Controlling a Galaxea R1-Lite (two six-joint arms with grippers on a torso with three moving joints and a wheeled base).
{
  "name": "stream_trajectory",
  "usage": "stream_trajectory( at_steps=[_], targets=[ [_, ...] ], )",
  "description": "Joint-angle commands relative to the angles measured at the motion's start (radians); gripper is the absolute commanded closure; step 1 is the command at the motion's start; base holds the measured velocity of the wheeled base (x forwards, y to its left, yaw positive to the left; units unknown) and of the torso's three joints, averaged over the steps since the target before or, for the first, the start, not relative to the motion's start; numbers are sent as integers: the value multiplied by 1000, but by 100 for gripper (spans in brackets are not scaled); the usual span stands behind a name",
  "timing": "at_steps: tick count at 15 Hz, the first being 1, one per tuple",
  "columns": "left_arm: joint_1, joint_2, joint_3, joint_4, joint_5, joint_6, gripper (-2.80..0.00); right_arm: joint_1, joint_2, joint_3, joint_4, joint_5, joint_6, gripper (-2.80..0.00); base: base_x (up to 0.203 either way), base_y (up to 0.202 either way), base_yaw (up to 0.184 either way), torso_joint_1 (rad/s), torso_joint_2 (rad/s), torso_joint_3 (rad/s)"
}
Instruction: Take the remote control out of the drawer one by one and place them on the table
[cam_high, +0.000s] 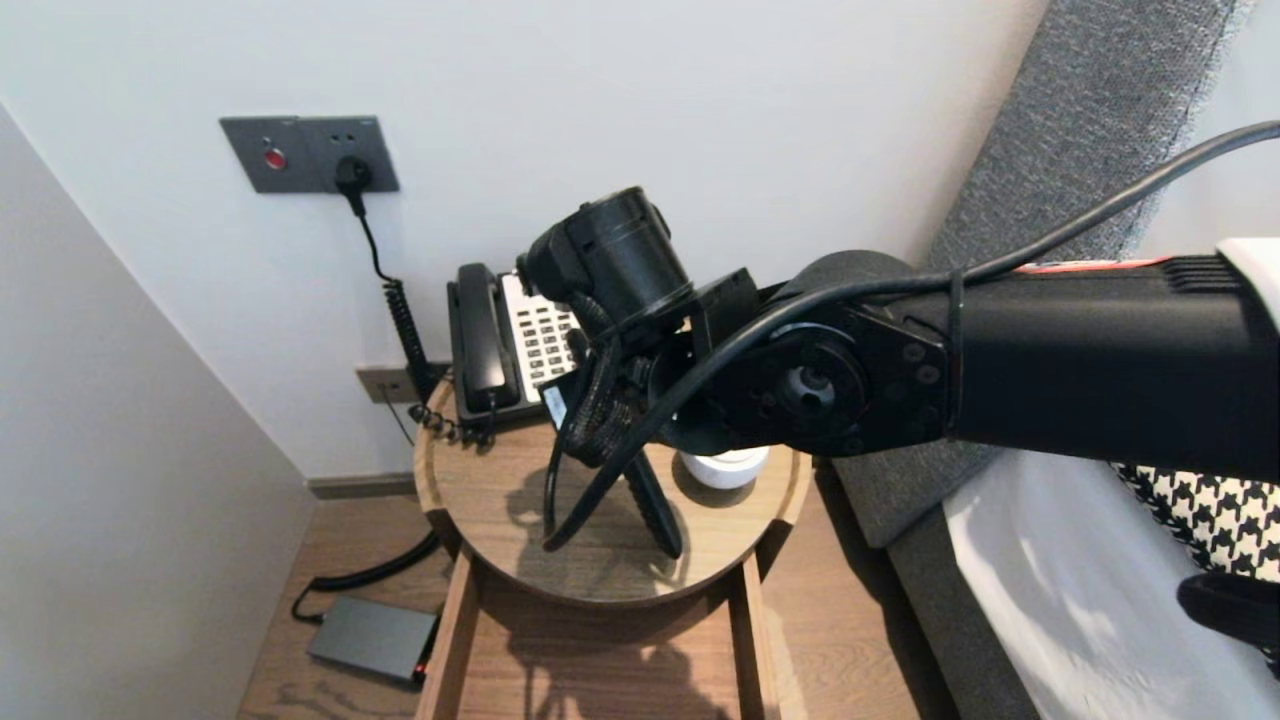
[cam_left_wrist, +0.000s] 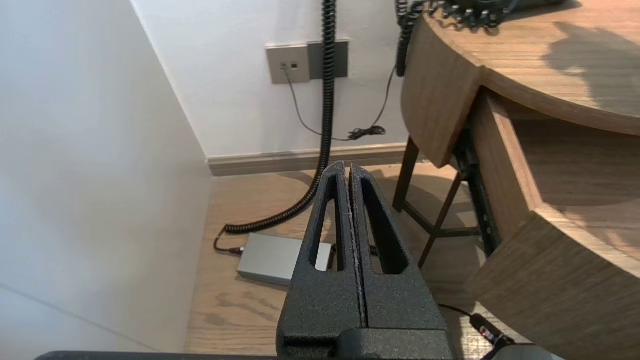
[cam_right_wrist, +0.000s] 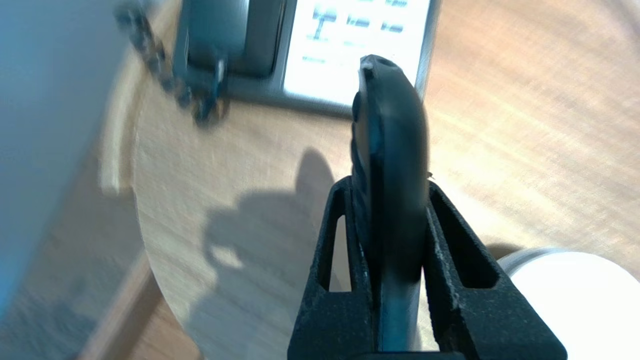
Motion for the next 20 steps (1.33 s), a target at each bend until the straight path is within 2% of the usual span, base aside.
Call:
stream_trajectory(
  at_steps=[1,5,12,17,20],
  targets=[
    [1,-1,12,-1,0,0,0,-40,-3,0,-32,-3,2,0,0,0,0,0,0,0],
    [0,-1,12,-1,0,0,0,-40,65,-1,-84,-4,-6,0,0,0,0,0,0,0],
    [0,-1,12,-1,0,0,0,-40,184,-1,-176,-8,-73,0,0,0,0,0,0,0],
    [0,-1,12,-1,0,0,0,1,211,-1,-245,-71,-160,0,0,0,0,0,0,0],
    [1,-1,12,-1,0,0,0,3,198,-1,-246,-87,-166,0,0,0,0,0,0,0]
  ],
)
